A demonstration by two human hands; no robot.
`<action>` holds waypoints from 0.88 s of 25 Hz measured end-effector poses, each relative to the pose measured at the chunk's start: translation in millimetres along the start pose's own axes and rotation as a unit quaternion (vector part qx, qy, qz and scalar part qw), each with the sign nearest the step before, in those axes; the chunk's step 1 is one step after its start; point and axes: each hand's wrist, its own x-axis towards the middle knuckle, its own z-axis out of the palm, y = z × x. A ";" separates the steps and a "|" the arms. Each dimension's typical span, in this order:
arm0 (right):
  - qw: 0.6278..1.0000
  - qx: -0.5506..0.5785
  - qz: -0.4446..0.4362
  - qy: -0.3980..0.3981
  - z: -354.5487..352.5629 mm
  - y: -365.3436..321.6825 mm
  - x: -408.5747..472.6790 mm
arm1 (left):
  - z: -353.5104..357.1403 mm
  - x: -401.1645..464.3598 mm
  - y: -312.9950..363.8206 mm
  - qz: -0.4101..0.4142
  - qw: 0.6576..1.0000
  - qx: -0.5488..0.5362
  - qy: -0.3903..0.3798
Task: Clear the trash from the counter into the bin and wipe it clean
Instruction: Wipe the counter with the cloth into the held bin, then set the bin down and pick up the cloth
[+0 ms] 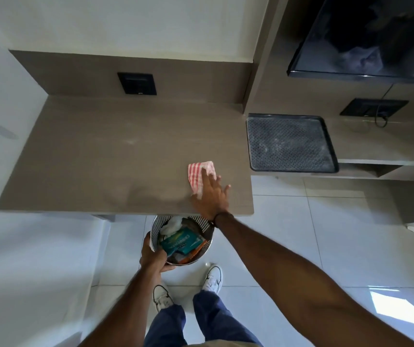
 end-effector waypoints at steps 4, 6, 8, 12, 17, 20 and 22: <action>0.984 0.035 -0.005 0.177 13.3 19.6 -41.0 | -7.5 -7.1 -8.3 0.000 1.000 0.003 0.001; 0.969 0.071 0.016 0.236 35.8 38.8 -76.8 | -11.5 -12.5 -12.5 0.007 1.000 0.023 -0.010; 0.977 0.090 0.083 0.174 66.1 54.5 -114.2 | -17.5 -13.8 -22.3 0.016 0.999 0.043 -0.023; 0.960 0.172 0.222 0.019 131.5 78.4 -144.9 | -26.0 -1.1 -52.3 0.028 0.994 0.088 -0.064; 0.916 0.228 0.329 0.023 225.6 117.5 -114.1 | -11.3 87.7 -112.8 0.014 0.991 0.116 -0.066; 0.889 0.253 0.381 0.007 290.1 147.9 -90.7 | 6.6 150.0 -154.5 0.018 0.987 0.145 -0.060; 0.882 0.259 0.394 -0.009 339.4 174.2 -70.9 | 18.4 202.7 -185.0 0.019 0.984 0.162 -0.065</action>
